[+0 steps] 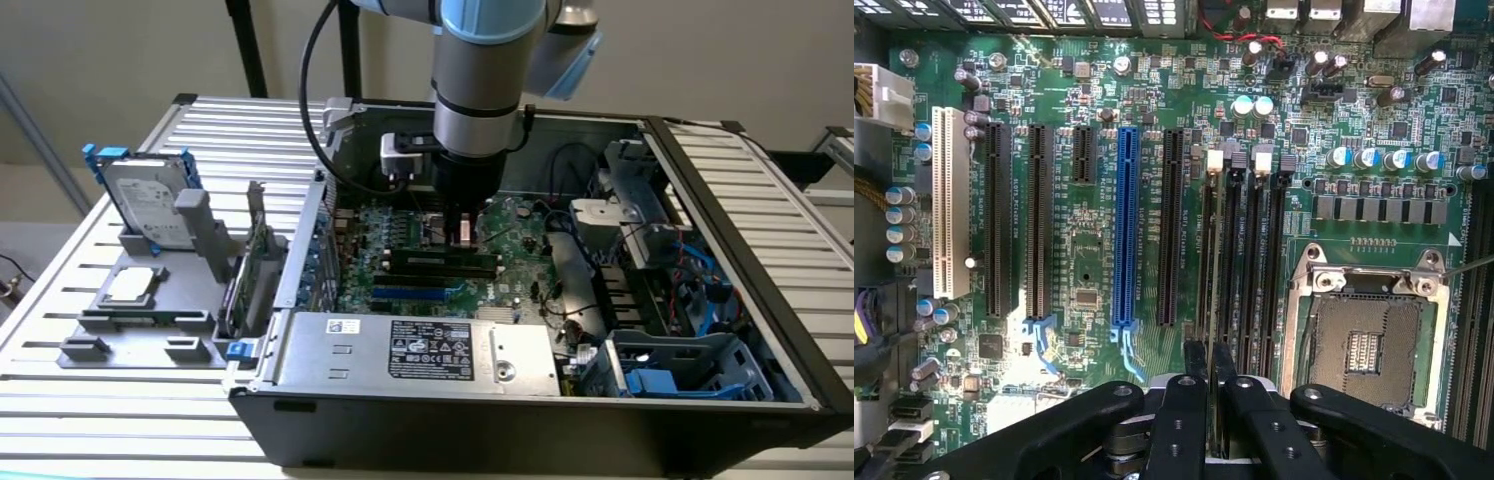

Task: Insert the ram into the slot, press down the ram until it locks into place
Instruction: 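Insert the ram into the slot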

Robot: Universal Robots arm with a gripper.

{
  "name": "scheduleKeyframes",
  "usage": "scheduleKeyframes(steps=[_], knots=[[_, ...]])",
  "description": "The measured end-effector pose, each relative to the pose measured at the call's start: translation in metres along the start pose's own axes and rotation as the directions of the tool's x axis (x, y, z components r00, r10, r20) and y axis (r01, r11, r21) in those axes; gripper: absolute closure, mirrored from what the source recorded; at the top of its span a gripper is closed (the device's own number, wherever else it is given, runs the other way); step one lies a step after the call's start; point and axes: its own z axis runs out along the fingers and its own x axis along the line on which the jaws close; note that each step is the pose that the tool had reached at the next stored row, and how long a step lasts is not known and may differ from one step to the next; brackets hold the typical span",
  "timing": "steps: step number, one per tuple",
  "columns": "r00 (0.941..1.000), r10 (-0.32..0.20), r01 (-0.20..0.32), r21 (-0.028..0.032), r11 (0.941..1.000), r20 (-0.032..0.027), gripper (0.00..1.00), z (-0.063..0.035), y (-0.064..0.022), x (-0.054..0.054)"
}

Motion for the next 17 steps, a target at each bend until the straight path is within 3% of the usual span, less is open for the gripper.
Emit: scheduleKeyframes(steps=[17], knots=[[1.0, 0.0, 0.0, 0.0002, 1.0, 0.0003, 0.86, 0.0026, 0.0, -0.0002]])
